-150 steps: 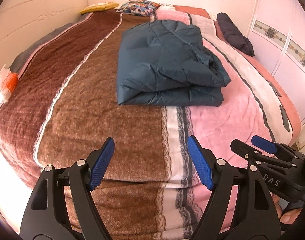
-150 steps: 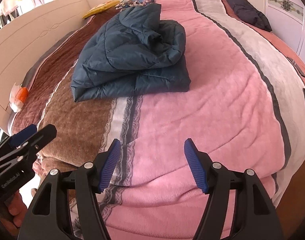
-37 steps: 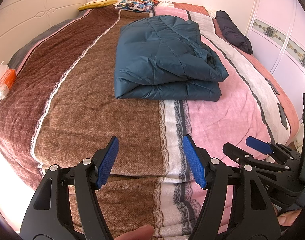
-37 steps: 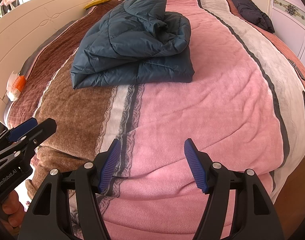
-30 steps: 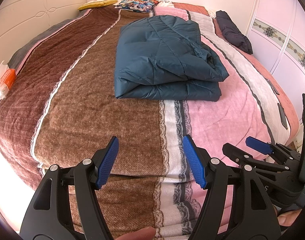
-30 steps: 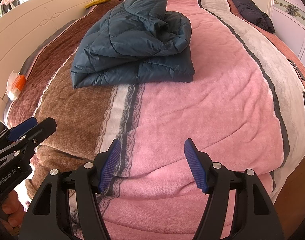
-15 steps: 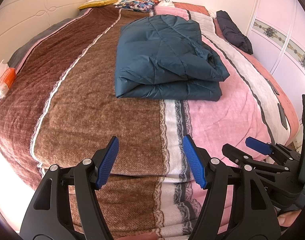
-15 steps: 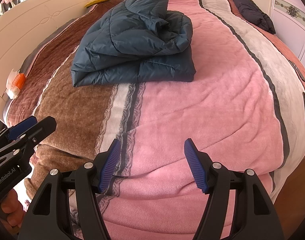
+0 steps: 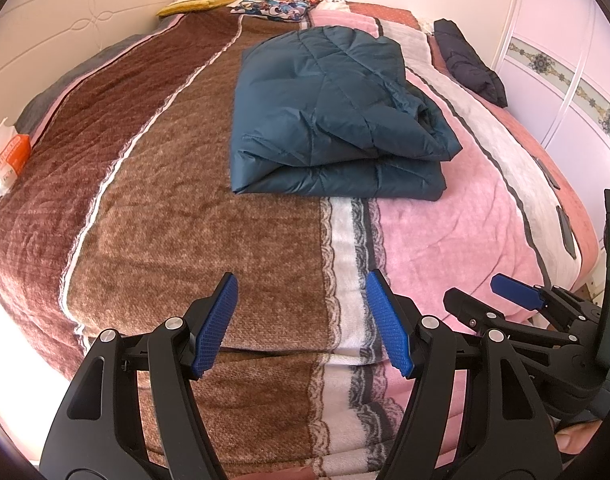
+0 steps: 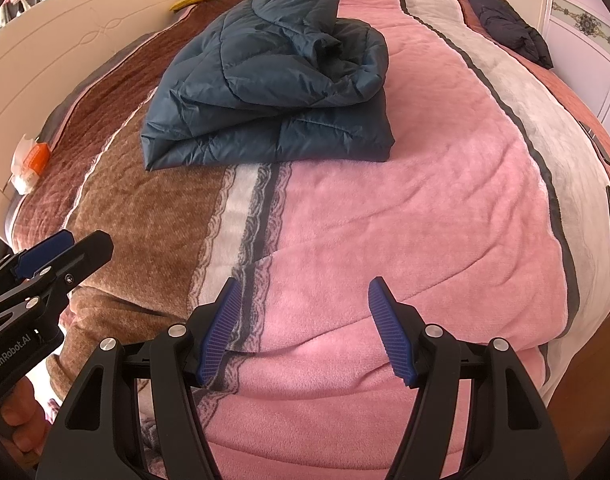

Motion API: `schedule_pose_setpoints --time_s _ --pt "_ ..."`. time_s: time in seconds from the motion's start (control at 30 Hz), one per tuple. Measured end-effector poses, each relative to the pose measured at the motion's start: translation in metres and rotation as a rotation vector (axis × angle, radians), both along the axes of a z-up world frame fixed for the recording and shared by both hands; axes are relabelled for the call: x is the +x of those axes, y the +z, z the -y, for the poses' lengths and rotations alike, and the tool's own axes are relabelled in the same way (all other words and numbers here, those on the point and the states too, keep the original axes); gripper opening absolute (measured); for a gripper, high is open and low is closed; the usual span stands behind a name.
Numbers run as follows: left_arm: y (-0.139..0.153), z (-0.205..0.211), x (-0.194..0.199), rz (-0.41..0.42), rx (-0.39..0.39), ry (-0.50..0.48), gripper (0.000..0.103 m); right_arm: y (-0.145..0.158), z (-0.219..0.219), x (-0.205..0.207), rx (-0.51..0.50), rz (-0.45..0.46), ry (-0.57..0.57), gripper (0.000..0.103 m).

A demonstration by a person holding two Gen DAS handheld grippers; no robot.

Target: Fold large clothes

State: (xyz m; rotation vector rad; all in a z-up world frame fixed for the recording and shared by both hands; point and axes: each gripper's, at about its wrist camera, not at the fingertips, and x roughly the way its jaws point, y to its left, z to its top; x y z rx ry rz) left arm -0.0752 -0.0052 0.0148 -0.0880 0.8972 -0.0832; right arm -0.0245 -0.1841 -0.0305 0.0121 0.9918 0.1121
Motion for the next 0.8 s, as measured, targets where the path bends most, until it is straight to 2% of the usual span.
schedule_pose_setpoints --time_s 0.8 --pt "-0.0064 -0.0039 0.003 -0.019 -0.006 -0.002 0.066 -0.0031 0.0012 0.0026 -0.013 -0.013 0.022 0.066"
